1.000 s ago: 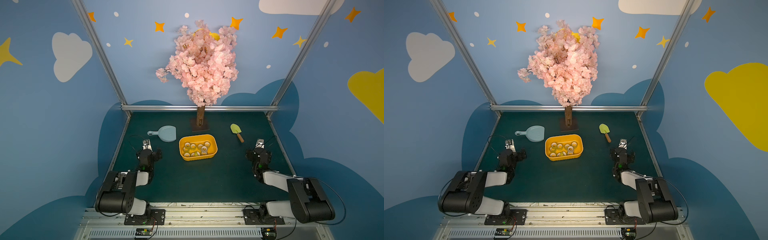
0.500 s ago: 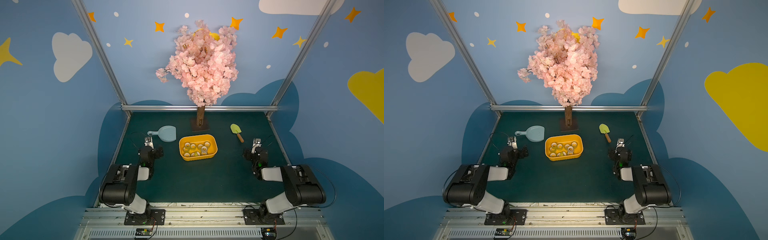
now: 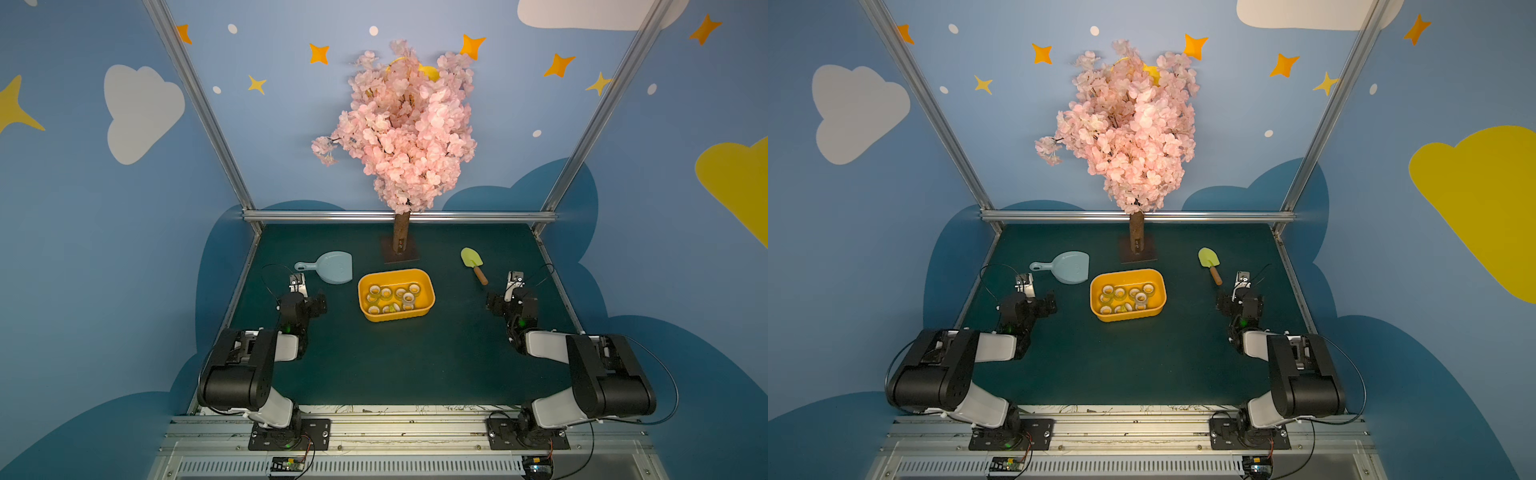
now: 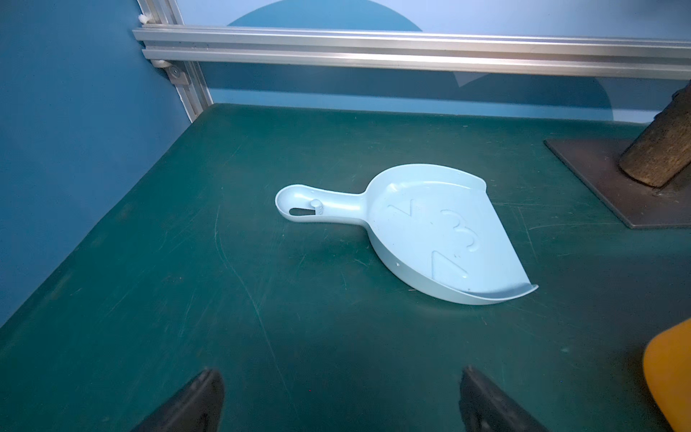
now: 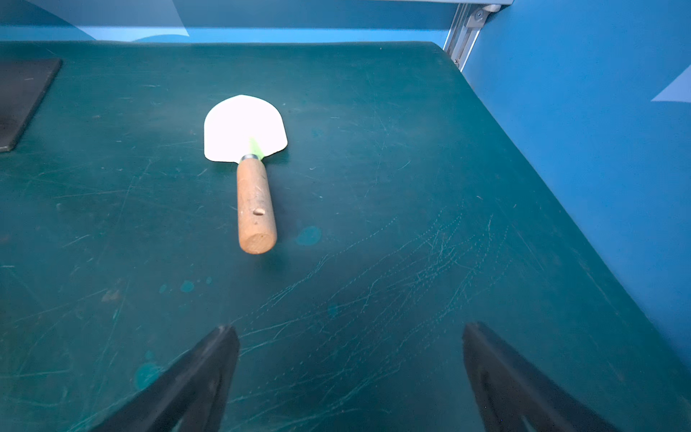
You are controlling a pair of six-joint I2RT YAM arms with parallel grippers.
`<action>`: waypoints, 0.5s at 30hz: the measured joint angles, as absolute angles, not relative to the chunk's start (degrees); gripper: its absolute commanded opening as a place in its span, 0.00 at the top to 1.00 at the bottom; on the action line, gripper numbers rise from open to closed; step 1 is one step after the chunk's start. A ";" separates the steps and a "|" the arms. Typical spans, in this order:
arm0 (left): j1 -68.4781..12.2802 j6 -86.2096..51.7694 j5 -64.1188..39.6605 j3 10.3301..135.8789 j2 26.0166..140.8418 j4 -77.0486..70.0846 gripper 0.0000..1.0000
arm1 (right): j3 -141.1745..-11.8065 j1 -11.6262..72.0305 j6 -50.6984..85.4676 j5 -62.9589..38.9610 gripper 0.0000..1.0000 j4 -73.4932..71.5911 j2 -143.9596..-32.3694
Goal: Put the transparent tape into the storage box
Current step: Reset both arms
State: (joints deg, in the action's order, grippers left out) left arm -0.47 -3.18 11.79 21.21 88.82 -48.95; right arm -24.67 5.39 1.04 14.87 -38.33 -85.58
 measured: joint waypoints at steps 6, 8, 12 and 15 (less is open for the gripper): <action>-0.47 -3.16 11.77 21.21 88.82 -48.95 0.00 | -24.67 5.39 1.04 14.87 0.01 -38.00 -85.58; -0.49 -3.16 11.79 21.23 88.82 -48.95 0.00 | -24.67 5.39 1.02 14.87 0.01 -37.91 -85.58; -0.49 -3.16 11.79 21.23 88.82 -48.95 0.00 | -24.67 5.37 1.04 14.87 0.01 -37.85 -85.58; -0.47 -3.16 11.79 21.21 88.82 -48.95 0.00 | -24.67 5.37 1.04 14.87 0.01 -37.85 -85.58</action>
State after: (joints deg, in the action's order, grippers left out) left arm -0.47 -3.16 11.79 21.21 88.82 -48.95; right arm -24.67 5.37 1.04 14.87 -37.85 -85.58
